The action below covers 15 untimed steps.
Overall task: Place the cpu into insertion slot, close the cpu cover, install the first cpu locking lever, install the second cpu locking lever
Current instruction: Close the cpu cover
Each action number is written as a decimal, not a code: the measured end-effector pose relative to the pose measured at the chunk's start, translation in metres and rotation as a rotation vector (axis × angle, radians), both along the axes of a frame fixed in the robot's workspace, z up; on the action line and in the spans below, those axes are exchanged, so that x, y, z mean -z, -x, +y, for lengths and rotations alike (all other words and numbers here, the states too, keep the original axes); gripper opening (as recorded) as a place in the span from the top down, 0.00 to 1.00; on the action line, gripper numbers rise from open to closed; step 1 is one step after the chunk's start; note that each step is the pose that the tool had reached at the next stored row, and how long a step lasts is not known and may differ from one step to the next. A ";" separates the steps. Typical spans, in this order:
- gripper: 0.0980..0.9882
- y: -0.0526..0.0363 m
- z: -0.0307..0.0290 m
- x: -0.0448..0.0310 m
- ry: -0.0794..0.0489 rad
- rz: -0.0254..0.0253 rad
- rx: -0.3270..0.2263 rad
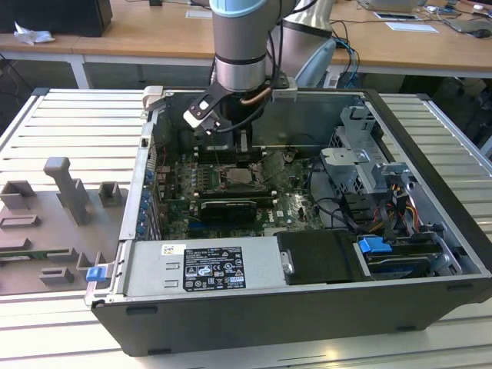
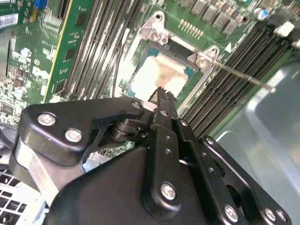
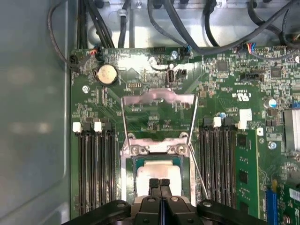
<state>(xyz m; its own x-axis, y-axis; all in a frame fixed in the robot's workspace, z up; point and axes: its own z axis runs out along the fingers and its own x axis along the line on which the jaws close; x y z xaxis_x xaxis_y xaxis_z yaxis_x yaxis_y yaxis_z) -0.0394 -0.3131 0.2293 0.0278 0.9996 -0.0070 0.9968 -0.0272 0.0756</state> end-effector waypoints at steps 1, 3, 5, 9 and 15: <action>0.99 -0.0009 0.0000 -0.0002 0.000 0.0007 0.000; 0.99 -0.0009 0.0000 -0.0042 0.000 0.0007 0.002; 0.99 -0.0009 0.0000 -0.0096 0.000 0.0007 0.002; 0.99 -0.0010 0.0000 -0.0315 0.000 0.0008 0.003; 0.99 -0.0150 -0.0001 -0.0419 0.000 0.0098 0.003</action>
